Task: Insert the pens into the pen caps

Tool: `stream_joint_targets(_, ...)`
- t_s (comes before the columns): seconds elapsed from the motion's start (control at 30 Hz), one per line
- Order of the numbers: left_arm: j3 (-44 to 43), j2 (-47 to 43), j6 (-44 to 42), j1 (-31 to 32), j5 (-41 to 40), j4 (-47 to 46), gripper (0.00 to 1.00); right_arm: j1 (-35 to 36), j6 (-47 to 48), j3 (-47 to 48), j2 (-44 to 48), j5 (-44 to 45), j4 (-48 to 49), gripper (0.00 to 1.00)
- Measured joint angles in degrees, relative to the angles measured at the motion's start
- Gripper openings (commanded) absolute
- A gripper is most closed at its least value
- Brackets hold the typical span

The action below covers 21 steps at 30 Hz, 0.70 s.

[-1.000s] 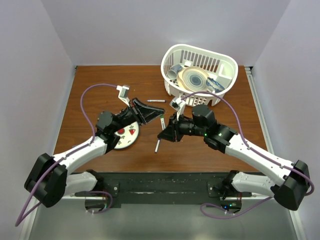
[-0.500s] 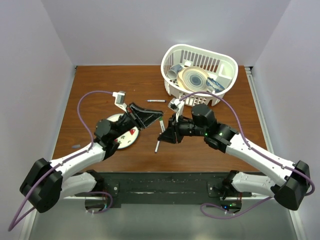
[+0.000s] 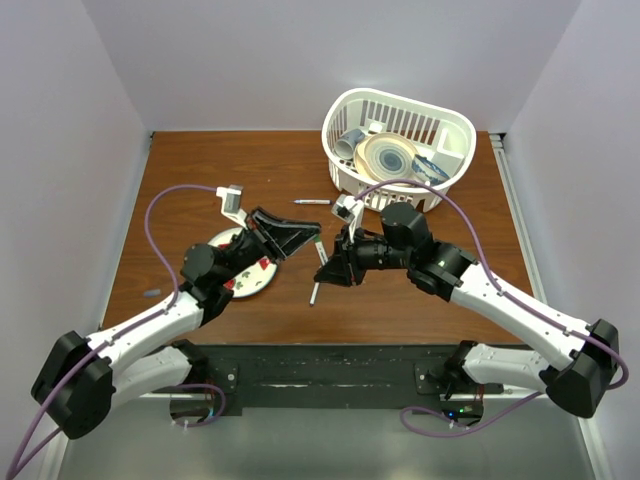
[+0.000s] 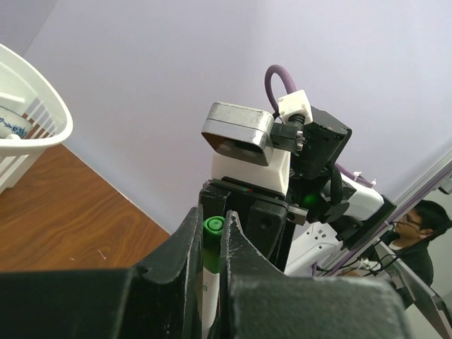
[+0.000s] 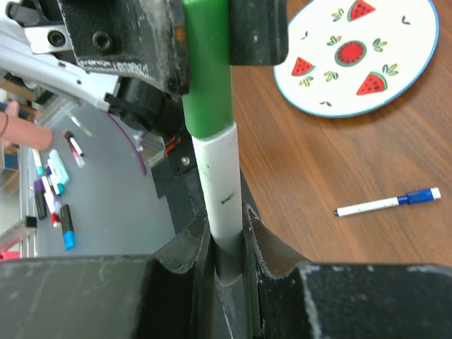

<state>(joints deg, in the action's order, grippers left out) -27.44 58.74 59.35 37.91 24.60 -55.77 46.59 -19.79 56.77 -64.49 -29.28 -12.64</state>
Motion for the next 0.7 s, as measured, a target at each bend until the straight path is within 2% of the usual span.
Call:
stream_joint_targets(0.4, 1.4, 0.2, -0.7, 1.5, -2.6, -1.8, 0.0, 0.0, 2.8, 3.3, -2.3, -1.4, -3.8, 0.0)
stream_joint_targets(0.7, 0.7, -1.1, -4.0, 2.1, -3.3, 0.7, 0.0, 0.0, 4.6, 5.0, -2.7, -1.1, -5.5, 0.0)
